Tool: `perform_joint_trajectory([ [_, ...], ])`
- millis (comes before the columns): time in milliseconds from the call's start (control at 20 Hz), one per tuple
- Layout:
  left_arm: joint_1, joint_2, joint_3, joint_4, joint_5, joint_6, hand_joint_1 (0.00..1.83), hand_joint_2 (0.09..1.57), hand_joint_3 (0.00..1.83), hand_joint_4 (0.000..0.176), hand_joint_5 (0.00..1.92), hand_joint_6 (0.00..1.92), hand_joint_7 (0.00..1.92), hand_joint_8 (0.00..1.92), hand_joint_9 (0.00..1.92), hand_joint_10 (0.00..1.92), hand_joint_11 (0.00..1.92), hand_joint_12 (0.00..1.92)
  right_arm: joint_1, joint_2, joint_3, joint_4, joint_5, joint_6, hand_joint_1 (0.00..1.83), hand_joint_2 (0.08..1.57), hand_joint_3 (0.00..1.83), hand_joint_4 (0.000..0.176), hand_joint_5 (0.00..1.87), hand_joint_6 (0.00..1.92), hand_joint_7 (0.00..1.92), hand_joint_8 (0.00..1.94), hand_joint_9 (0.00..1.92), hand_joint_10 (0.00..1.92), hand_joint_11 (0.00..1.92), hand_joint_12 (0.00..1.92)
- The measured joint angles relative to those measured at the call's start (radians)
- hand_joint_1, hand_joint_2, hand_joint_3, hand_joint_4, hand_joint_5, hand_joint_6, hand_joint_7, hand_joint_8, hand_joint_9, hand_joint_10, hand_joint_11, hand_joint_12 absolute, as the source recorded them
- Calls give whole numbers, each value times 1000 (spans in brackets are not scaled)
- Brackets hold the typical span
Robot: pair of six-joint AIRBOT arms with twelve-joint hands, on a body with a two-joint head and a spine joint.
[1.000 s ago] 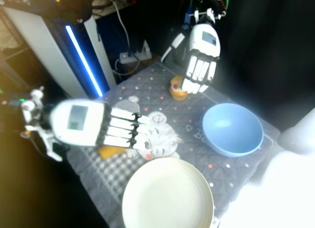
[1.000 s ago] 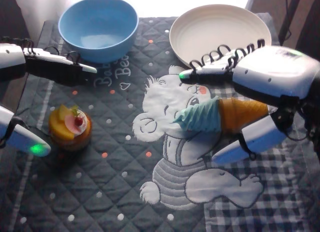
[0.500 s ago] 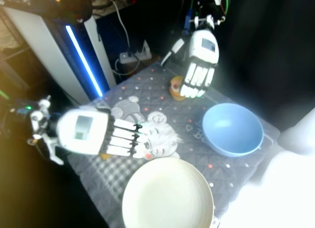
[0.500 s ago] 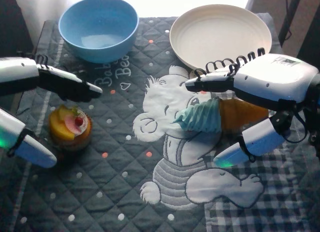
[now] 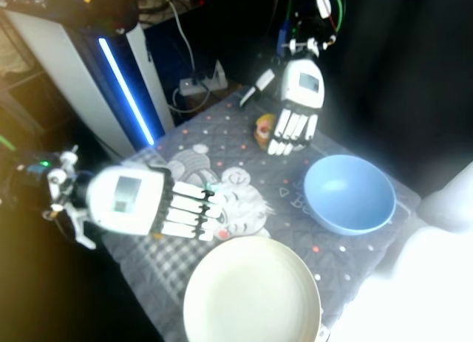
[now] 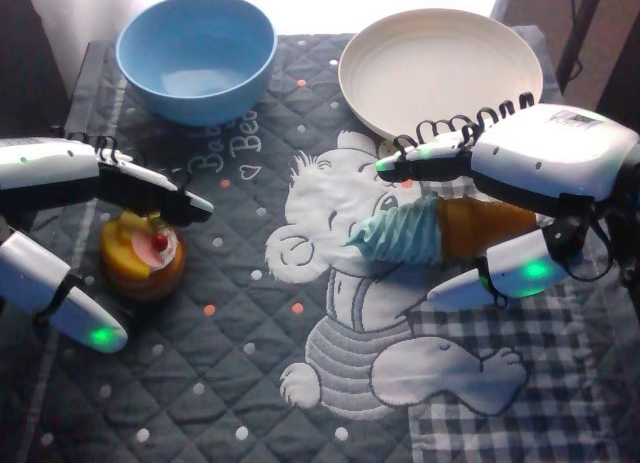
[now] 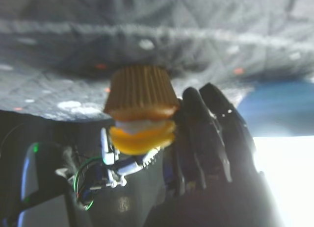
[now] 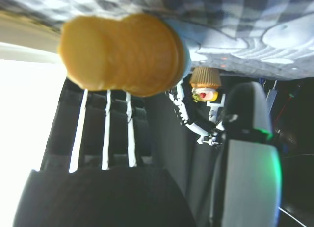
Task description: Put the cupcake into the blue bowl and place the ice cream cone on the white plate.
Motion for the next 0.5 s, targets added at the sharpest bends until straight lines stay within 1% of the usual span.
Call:
perform_joint_trajectory([
  [50,4,-5,5,-1,-1,0,852,742,7,0,477,2,552,4,598,5,164,1094,0,-3,4,6,-2,0,868,915,1,0,408,2,517,8,574,13,514,188],
  [150,8,-6,5,-3,0,-1,874,769,2,0,502,2,553,1,594,1,127,1138,0,-4,10,9,-9,0,986,929,1,0,443,2,588,8,693,24,609,247],
  [200,9,-7,9,-4,0,-2,971,810,3,0,556,6,591,5,602,2,108,1218,0,-6,12,11,-11,0,1060,936,1,0,526,14,698,11,838,23,701,417],
  [250,9,-8,9,-4,6,-3,1071,838,3,0,650,11,663,10,660,14,142,1238,0,-6,12,14,-11,0,1105,950,0,0,585,2,794,2,964,24,728,729],
  [300,9,-9,9,-3,6,-3,1220,891,5,0,834,32,835,28,817,42,297,1142,0,-7,13,14,-11,0,1125,960,0,0,700,11,929,10,1067,36,694,1082],
  [350,9,-10,9,-4,6,-3,1351,1006,11,0,1042,639,1098,442,1025,762,621,1054,0,-7,13,15,-10,0,1152,981,2,0,770,14,1057,25,1113,41,616,1277],
  [400,9,-13,12,-11,3,-4,1376,1066,4,0,1021,903,1065,654,972,1028,682,1086,0,-7,15,16,-10,0,1339,987,2,0,835,2,1233,390,1209,55,677,1368],
  [450,9,-16,16,-18,-5,-8,1380,1081,1,0,1043,924,1062,659,925,1150,653,1180,0,-9,20,18,-6,1,1379,990,1,0,904,12,1261,488,1375,120,893,1401],
  [500,11,-16,16,-21,-8,-7,1379,1086,1,0,1045,926,1047,700,914,1174,642,1218,0,-12,23,23,-1,1,1300,1046,3,0,1032,638,1154,703,1460,130,1022,1345],
])
